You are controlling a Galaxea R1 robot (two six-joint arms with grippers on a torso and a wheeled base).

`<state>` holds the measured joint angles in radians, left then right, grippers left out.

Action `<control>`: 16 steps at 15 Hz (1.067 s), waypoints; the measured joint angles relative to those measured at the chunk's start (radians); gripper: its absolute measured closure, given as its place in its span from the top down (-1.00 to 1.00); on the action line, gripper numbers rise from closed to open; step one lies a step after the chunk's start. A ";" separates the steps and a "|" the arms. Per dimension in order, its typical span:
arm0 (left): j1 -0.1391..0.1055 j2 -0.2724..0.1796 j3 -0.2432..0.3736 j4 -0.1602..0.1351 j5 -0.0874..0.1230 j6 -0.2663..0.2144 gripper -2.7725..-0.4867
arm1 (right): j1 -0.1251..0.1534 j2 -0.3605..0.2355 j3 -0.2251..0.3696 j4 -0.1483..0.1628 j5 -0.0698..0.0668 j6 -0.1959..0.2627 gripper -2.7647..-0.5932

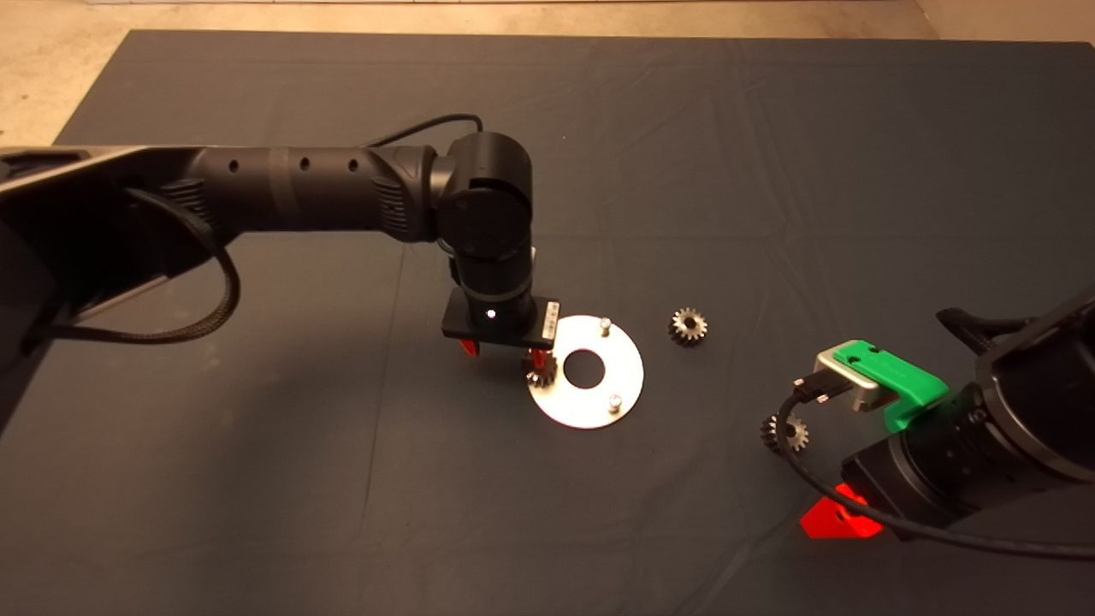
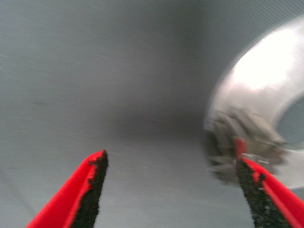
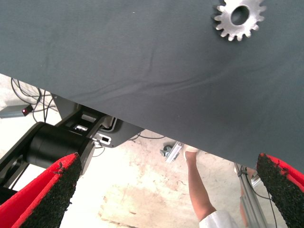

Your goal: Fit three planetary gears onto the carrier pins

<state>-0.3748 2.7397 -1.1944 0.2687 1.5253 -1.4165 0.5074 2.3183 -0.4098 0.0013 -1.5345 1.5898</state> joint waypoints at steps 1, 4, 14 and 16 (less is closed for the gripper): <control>-0.003 -0.024 0.010 0.000 0.000 0.012 0.24 | 0.000 -0.003 -0.001 0.000 0.001 -0.006 0.99; -0.003 -0.138 0.102 0.000 -0.011 0.022 0.35 | 0.000 -0.007 -0.025 0.000 0.002 -0.072 0.99; -0.014 -0.643 0.635 -0.005 0.004 0.006 0.75 | -0.009 -0.049 -0.317 0.000 -0.003 -0.594 0.99; -0.014 -0.691 0.756 -0.011 0.004 -0.040 0.82 | -0.008 -0.035 -0.328 0.000 0.011 -0.632 0.99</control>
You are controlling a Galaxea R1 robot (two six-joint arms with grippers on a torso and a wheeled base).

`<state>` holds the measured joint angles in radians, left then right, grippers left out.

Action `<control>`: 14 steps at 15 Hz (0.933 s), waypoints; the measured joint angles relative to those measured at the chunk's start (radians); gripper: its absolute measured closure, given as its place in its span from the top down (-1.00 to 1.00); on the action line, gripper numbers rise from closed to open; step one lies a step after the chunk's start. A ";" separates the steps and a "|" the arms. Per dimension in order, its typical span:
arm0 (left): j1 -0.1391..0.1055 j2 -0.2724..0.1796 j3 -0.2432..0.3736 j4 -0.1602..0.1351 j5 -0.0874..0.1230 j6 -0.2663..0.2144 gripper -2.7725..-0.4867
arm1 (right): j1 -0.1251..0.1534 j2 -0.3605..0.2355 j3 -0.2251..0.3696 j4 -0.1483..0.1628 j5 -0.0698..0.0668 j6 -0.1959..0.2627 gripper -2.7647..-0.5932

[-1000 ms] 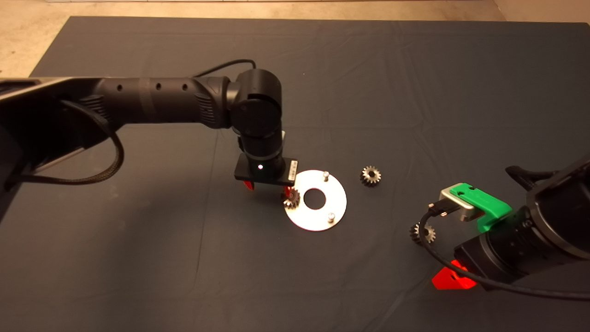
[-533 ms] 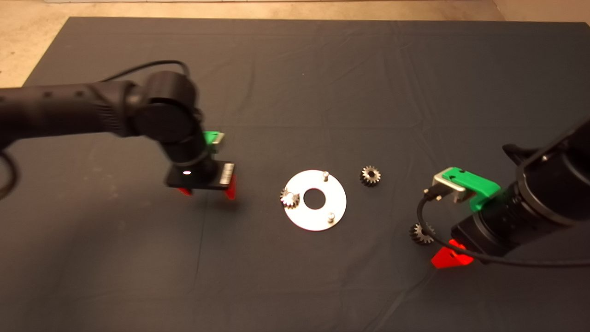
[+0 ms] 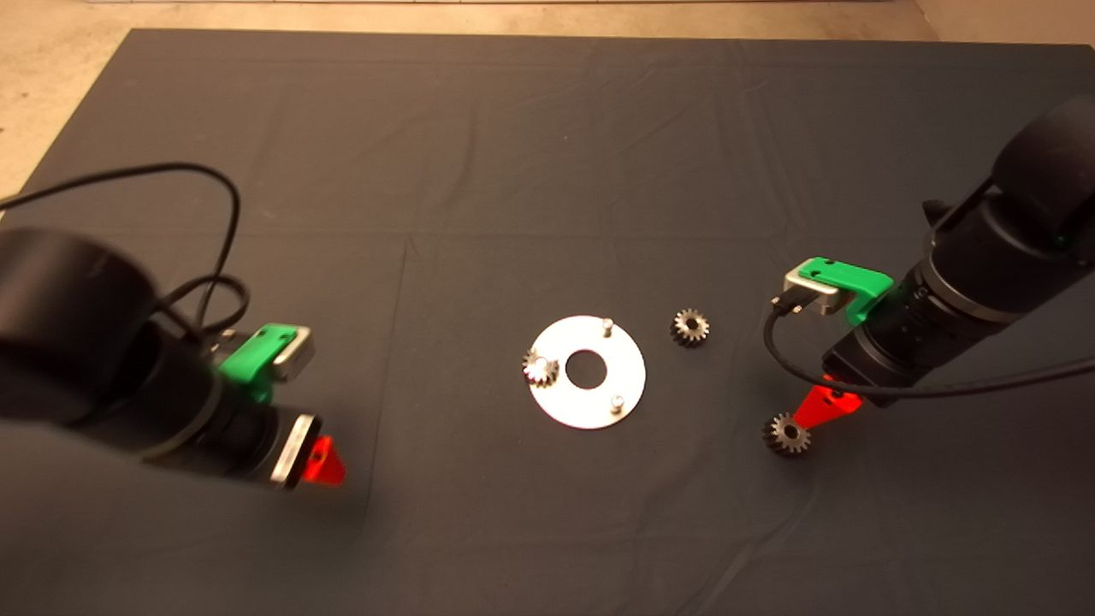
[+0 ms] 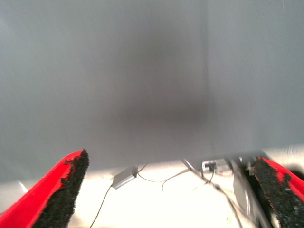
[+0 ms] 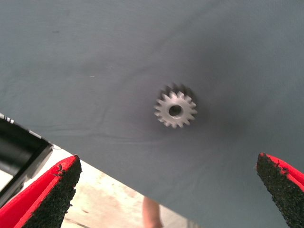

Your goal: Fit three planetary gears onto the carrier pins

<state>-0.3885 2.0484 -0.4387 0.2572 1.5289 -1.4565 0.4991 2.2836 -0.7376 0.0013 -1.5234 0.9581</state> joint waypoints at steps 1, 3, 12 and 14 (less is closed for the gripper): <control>0.000 -0.005 0.030 -0.004 -0.003 -0.020 0.87 | 0.000 -0.003 -0.007 -0.001 -0.001 -0.022 0.99; 0.000 -0.018 0.048 -0.003 -0.006 -0.044 0.86 | 0.000 -0.007 -0.029 -0.001 -0.008 -0.055 0.99; -0.003 -0.038 0.079 -0.031 -0.003 -0.108 0.86 | -0.003 0.036 -0.161 -0.020 -0.007 -0.163 0.99; -0.003 -0.038 0.081 -0.036 -0.004 -0.112 0.86 | -0.020 0.065 -0.216 -0.029 -0.003 -0.188 0.99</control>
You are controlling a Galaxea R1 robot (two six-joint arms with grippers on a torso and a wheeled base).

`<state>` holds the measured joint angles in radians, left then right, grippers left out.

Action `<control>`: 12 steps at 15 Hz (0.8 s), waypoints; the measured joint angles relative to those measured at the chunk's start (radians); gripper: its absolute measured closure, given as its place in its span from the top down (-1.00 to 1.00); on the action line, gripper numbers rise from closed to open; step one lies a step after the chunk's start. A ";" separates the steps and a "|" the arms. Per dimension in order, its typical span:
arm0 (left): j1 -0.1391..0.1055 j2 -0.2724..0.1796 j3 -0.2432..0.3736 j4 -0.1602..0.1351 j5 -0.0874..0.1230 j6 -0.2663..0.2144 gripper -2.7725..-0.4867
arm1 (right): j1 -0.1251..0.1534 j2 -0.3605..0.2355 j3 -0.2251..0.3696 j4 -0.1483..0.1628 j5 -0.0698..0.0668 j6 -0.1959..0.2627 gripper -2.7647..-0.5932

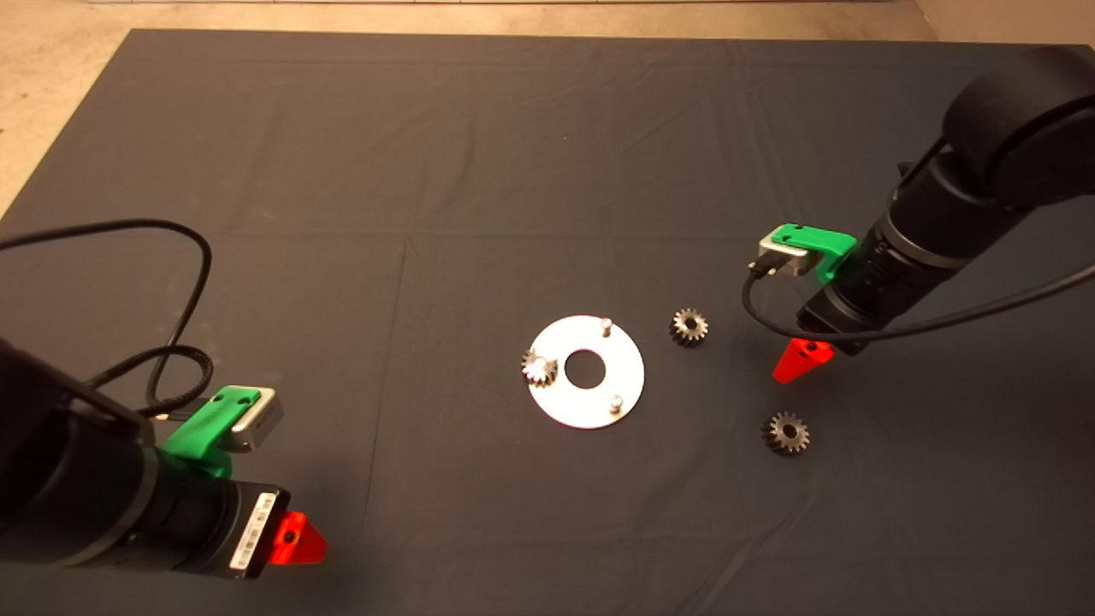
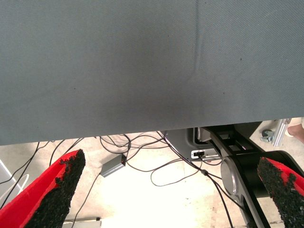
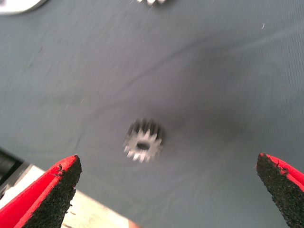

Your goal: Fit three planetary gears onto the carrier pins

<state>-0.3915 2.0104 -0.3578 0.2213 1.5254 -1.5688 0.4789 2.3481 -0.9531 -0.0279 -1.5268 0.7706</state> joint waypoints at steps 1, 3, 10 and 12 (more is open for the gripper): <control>0.000 0.000 0.000 -0.001 0.001 -0.004 0.86 | -0.014 0.020 -0.039 -0.005 -0.003 -0.017 0.99; 0.000 0.000 0.000 -0.002 0.000 -0.006 0.86 | -0.042 0.080 -0.120 -0.013 -0.008 -0.057 0.99; 0.000 -0.005 0.001 -0.008 0.000 -0.009 0.86 | -0.083 0.238 -0.276 -0.025 -0.001 -0.234 0.99; 0.000 -0.006 0.001 -0.009 0.000 -0.009 0.86 | -0.083 0.260 -0.283 -0.028 0.000 -0.260 0.99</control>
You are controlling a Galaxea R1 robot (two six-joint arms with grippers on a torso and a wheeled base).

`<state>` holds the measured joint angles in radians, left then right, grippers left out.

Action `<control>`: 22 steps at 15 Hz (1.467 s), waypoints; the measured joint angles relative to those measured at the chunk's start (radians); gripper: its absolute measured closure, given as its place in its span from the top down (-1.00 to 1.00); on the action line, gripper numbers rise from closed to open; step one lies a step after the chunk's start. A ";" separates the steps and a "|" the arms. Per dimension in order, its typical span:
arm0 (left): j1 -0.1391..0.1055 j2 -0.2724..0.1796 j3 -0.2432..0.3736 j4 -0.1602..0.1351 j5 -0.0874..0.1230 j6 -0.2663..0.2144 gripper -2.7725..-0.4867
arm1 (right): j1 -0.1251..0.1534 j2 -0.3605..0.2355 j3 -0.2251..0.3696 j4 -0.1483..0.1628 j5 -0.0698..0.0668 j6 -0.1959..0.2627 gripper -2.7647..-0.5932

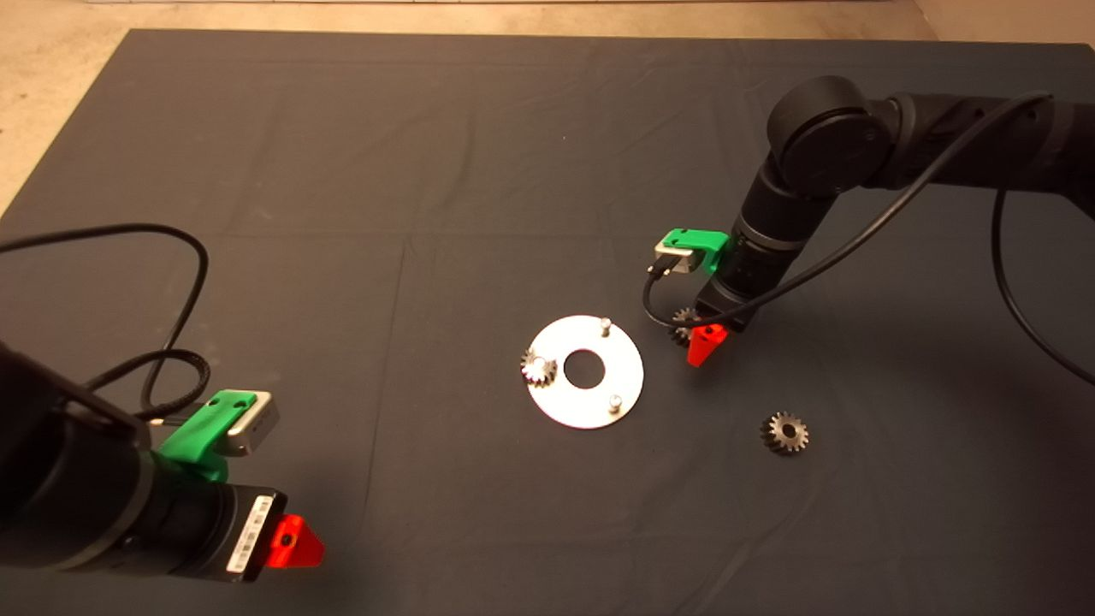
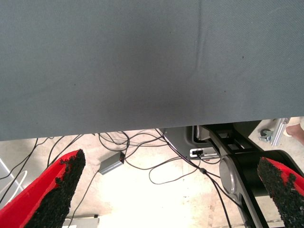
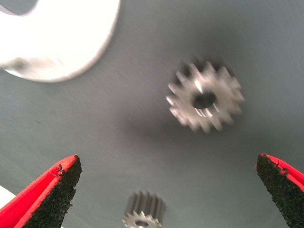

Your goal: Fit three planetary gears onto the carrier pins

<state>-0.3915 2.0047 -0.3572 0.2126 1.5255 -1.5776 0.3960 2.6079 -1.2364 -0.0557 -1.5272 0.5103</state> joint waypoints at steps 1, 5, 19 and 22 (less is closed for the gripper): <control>0.000 0.000 0.000 0.000 0.000 0.000 0.86 | 0.000 0.008 -0.001 -0.005 0.002 -0.008 0.99; 0.000 0.000 0.000 -0.001 0.000 0.000 0.86 | 0.000 0.013 -0.009 -0.049 0.001 -0.031 0.99; 0.000 0.000 0.000 -0.003 0.000 0.000 0.86 | -0.050 0.013 -0.009 -0.227 0.001 -0.088 0.99; 0.000 -0.002 0.000 -0.003 0.000 0.000 0.86 | -0.050 0.013 -0.009 -0.235 0.001 -0.091 0.99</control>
<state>-0.3915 2.0026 -0.3572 0.2091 1.5255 -1.5779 0.3457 2.6213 -1.2453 -0.2911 -1.5260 0.4194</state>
